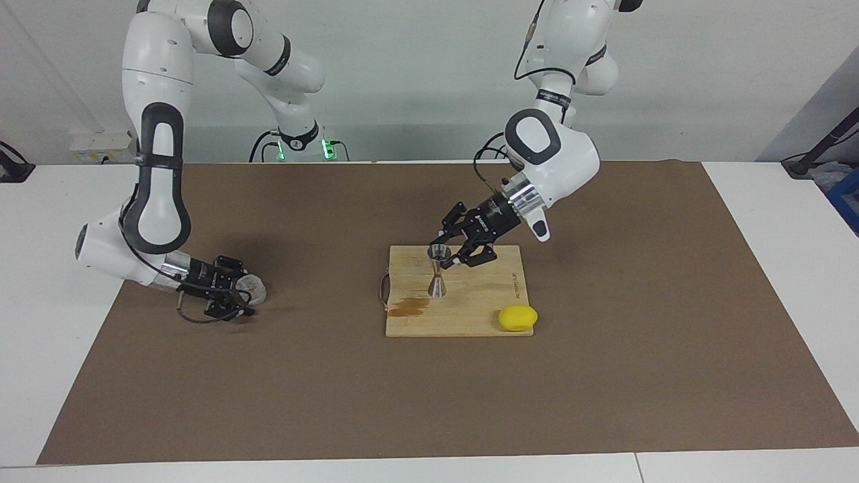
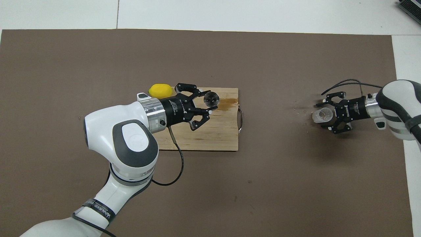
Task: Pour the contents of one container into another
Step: 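Carry the dark cup onto the board while the right gripper grasps the glass, then release the dark cup with the left gripper while the right gripper lifts the glass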
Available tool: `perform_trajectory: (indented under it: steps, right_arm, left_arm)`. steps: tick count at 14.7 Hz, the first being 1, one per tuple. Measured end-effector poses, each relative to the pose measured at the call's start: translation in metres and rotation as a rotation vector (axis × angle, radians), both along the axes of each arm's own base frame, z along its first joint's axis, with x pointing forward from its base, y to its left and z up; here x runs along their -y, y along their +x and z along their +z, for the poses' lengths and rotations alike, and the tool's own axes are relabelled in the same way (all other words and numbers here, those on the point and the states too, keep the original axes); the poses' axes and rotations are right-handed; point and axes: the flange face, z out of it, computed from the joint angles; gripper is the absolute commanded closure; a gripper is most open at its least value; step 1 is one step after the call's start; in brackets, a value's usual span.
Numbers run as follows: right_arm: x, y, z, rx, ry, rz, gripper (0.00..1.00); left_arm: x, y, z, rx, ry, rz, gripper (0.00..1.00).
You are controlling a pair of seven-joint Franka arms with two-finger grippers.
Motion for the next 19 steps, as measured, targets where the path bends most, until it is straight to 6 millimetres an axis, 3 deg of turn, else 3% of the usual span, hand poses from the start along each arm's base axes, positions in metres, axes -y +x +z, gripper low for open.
perform_trajectory:
  steps: [2,4,8,10,15,19]
  right_arm:
    - [0.000,0.000,0.004,0.005,0.001,0.000,0.64]
    - [0.001,0.000,0.009,0.009,0.002,0.000,0.72]
    - [-0.001,0.000,0.008,-0.004,0.001,-0.012,0.77]
    - [-0.008,0.003,0.017,-0.018,-0.005,-0.038,0.80]
    - [-0.076,0.024,0.065,-0.044,-0.045,-0.091,0.84]
    - [-0.129,0.033,0.087,-0.056,-0.097,-0.109,0.89]
  left_arm:
    - [0.007,0.001,-0.010,-0.015,0.000,0.036,1.00]
    - [0.012,0.002,-0.025,-0.050,-0.015,0.100,1.00]
    - [0.020,0.002,-0.042,-0.075,-0.009,0.117,1.00]
    - [0.027,-0.003,-0.049,-0.088,-0.010,0.118,1.00]
    - [0.036,-0.010,-0.055,-0.101,-0.014,0.114,1.00]
    - [0.039,-0.012,-0.060,-0.104,-0.006,0.114,1.00]
